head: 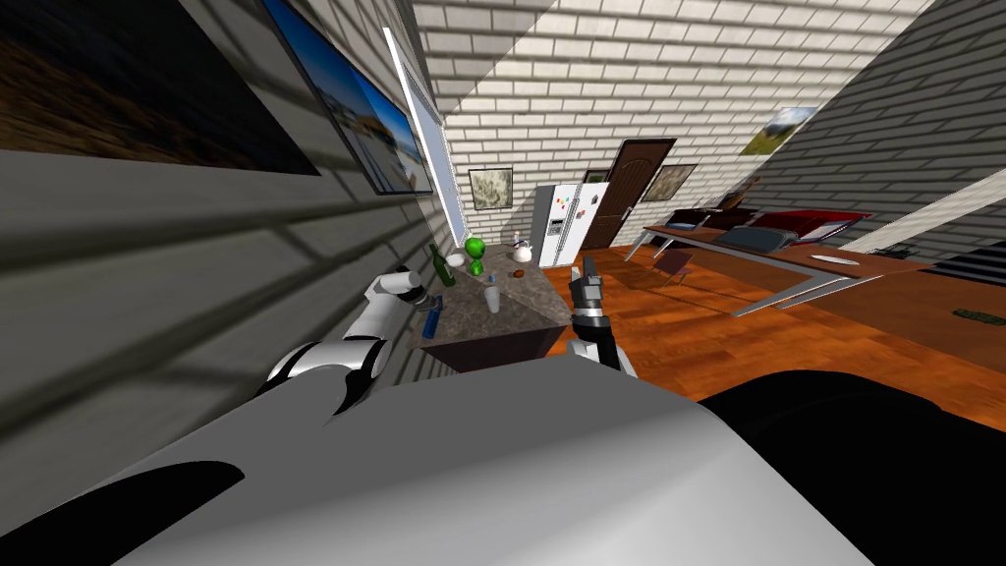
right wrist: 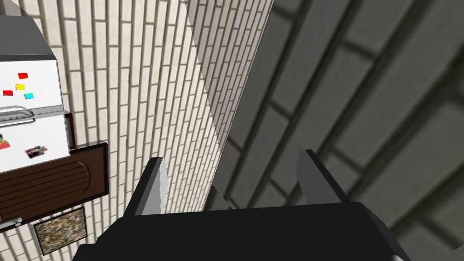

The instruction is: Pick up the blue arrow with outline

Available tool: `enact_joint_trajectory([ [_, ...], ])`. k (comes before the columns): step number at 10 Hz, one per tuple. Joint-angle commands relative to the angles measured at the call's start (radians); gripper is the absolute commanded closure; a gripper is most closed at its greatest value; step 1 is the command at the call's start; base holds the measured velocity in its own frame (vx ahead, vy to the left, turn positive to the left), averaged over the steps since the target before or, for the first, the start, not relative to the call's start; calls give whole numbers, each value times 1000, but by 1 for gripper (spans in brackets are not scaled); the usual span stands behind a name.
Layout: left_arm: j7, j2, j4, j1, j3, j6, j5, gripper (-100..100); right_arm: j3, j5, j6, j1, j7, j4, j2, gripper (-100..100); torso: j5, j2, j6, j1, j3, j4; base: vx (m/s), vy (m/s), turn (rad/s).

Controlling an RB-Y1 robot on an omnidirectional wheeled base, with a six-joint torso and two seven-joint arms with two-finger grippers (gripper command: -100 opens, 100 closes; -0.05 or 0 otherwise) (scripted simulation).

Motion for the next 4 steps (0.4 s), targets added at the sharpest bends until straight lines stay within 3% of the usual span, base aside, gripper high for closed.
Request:
enact_joint_trajectory([
  [1, 19, 11, -23, -15, -6, 33, 10, 100, 0, 0, 0, 0, 0, 0, 0, 0, 0, 0, 0, 0, 0, 0, -32, 28, -33],
  [2, 31, 17, -35, -24, -9, 51, 16, 100, 0, 0, 0, 0, 0, 0, 0, 0, 0, 2, 0, 1, 1, 1, -45, 47, -40],
  [3, 23, 12, -31, -15, -7, 37, 11, 100, 0, 0, 0, 0, 0, 0, 0, 0, 0, 3, 0, 2, 2, 1, -17, 21, -12],
  [4, 26, 13, -32, -17, -7, 41, 12, 0, 0, 0, 0, 0, 0, 0, 0, 0, 1, 2, 0, 2, 1, 1, 0, 0, 0],
])
